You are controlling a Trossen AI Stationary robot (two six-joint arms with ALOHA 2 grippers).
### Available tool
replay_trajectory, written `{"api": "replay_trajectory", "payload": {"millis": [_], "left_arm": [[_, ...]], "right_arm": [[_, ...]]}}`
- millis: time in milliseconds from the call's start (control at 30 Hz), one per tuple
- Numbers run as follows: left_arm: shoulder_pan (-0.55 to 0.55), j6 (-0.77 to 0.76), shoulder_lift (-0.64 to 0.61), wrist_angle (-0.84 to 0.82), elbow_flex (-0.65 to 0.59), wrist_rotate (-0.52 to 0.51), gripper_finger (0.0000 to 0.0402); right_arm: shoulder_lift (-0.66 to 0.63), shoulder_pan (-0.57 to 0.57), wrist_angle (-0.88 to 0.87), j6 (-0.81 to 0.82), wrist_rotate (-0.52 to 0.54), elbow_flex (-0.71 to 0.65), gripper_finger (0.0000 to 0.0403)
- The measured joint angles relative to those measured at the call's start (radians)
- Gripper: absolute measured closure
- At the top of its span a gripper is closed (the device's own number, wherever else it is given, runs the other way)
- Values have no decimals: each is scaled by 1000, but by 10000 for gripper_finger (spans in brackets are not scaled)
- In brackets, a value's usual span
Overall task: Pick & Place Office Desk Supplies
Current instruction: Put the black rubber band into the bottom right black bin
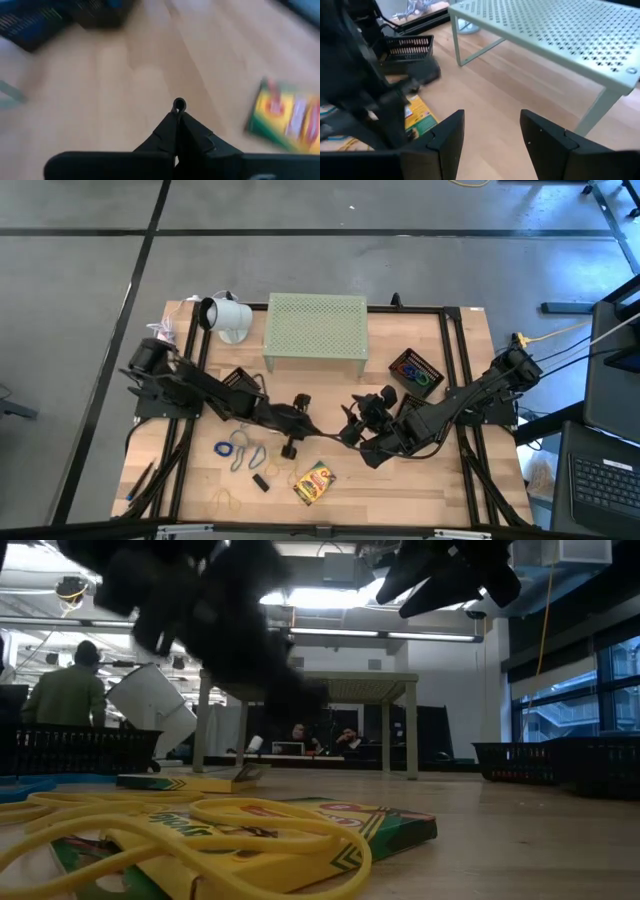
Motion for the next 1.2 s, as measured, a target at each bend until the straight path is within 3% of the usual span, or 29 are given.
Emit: {"api": "replay_trajectory", "payload": {"millis": [167,300,600,733,933,1100,1200], "left_arm": [[0,-36,-157,48,0,-39,394],[-2,-53,-260,121,0,-38,395],[-57,-18,-335,248,0,-32,394],[-83,21,-335,272,0,-32,395],[-112,60,-335,283,0,-36,395],[-119,86,-335,301,0,-36,395],[-120,89,-335,299,0,-36,395]], "right_arm": [[0,0,35,-43,48,0,208],[11,0,164,-187,52,0,208],[102,0,677,-853,8,0,208],[118,-1,880,-1069,-93,0,208],[118,-3,1046,-1179,-127,0,208],[118,-7,1121,-1205,-282,0,208],[117,-7,1156,-1215,-315,0,208]]}}
